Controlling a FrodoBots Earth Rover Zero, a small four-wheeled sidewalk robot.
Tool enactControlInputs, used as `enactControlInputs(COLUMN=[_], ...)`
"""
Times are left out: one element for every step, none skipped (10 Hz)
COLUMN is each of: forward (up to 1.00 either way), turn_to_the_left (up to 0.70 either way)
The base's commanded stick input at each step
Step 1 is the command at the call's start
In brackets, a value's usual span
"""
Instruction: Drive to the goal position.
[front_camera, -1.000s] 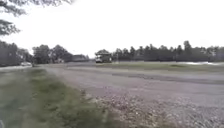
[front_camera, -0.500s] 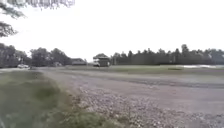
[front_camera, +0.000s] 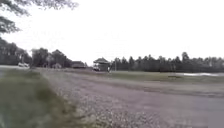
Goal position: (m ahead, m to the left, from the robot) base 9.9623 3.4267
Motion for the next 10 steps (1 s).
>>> enactControlInputs(forward=[0.5, 0.5, 0.5, 0.5, 0.5, 0.5, 0.5, 0.5, 0.5, 0.5], turn_to_the_left=[0.0, 0.0, 0.0, 0.0, 0.0, 0.0, 0.1, 0.46, 0.5, 0.5])
